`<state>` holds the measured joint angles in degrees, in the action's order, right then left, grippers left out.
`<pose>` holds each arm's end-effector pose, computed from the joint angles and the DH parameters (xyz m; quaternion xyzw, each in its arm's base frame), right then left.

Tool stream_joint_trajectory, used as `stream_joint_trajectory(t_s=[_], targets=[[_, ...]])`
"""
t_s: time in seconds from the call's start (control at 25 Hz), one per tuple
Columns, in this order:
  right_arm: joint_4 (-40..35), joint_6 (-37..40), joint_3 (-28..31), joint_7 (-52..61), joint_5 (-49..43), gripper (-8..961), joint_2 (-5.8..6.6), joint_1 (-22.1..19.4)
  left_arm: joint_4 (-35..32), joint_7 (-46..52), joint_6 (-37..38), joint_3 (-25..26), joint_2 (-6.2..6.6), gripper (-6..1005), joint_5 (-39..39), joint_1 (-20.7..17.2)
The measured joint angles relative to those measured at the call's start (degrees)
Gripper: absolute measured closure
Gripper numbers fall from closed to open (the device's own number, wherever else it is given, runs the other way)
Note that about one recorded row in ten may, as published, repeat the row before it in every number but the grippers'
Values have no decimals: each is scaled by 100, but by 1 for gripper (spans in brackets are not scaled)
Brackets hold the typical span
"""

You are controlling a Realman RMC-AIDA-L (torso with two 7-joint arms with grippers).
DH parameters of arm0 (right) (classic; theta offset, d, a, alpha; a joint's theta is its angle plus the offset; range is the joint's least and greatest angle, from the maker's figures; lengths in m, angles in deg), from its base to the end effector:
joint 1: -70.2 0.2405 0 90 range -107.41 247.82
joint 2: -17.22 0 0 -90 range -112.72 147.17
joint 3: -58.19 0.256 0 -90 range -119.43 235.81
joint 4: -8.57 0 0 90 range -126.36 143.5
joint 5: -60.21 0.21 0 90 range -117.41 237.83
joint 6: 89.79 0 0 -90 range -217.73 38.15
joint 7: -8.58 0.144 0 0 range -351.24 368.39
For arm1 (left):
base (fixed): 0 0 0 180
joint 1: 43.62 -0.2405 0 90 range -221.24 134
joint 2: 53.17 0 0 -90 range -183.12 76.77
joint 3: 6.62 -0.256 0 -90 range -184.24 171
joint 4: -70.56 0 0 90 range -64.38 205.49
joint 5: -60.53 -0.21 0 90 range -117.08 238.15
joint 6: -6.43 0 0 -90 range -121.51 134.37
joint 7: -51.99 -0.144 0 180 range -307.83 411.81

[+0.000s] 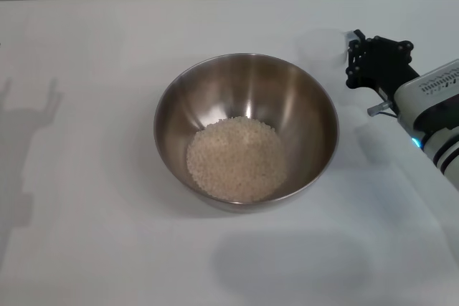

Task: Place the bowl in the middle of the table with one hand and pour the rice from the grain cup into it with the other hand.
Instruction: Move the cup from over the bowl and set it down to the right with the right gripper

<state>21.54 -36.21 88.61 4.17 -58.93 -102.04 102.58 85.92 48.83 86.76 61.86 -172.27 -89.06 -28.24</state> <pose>0.2898 0.3598 -0.0657 -0.7938 0.1683 0.2038 0.5478 -0.3276 0.2912 0.0226 -0.6394 -0.1072 -0.3091 0.6958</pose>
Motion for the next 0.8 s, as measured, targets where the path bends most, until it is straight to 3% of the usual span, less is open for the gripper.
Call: stream_joint_trajectory(t_s=[0.48, 0.8], targets=[[-15, -275, -10, -12, -151, 947, -17, 55, 18, 0, 22, -12, 0, 187, -2, 13], [-13, -291, -7, -14, -206, 897, -19, 52, 19, 0, 14, -11, 0, 187, -13, 19]])
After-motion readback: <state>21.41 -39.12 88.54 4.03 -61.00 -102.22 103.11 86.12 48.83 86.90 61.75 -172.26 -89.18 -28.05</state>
